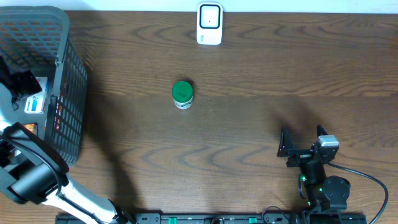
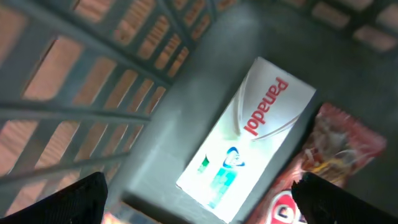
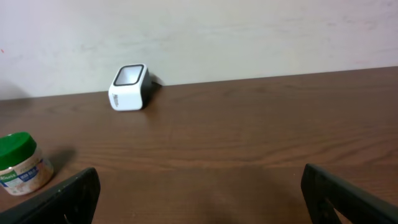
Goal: Scan the item barcode
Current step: 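Move the left gripper back into the grey basket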
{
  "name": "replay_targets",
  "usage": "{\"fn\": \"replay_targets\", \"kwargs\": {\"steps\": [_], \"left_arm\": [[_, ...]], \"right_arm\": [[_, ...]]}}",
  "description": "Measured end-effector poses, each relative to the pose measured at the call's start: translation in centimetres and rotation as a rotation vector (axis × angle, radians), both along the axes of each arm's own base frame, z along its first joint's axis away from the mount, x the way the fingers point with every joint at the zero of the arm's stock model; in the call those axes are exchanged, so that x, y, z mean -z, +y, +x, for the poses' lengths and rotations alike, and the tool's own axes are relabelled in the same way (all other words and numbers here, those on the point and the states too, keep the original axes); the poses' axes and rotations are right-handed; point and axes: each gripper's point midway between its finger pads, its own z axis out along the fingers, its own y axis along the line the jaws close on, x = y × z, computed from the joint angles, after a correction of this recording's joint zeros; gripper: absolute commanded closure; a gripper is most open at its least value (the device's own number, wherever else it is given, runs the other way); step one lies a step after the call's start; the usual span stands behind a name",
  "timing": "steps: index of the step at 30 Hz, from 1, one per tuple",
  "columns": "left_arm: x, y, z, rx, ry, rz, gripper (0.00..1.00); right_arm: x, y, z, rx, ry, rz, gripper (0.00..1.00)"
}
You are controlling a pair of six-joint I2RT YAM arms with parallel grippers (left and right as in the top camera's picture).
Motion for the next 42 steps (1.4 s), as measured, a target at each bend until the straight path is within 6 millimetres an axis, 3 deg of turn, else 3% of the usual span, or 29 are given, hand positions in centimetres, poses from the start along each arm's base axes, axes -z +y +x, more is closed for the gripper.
{"fn": "replay_targets", "kwargs": {"steps": [6, 13, 21, 28, 34, 42], "left_arm": [[2.6, 0.3, 0.4, 0.095, 0.059, 0.014, 0.02], [7.7, 0.2, 0.5, 0.133, 0.128, -0.035, 0.02], [7.4, 0.7, 1.1, 0.137, 0.105, -0.011, 0.03], [7.7, -0.1, 1.7, 0.165, 0.074, -0.051, 0.16], [7.9, -0.5, 1.8, 0.172, 0.068, -0.076, 0.41], [7.9, -0.8, 1.7, 0.176, 0.068, -0.088, 0.41]], "right_arm": [[0.0, 0.0, 0.0, 0.0, 0.0, 0.0, 0.01], [0.0, 0.0, 0.0, 0.0, 0.0, 0.0, 0.01], [0.0, 0.0, 0.0, 0.0, 0.0, 0.0, 0.01], [0.0, 0.0, 0.0, 0.0, 0.0, 0.0, 0.01], [0.0, 0.0, 0.0, 0.0, 0.0, 0.0, 0.01], [0.0, 0.0, 0.0, 0.0, 0.0, 0.0, 0.01]]}}
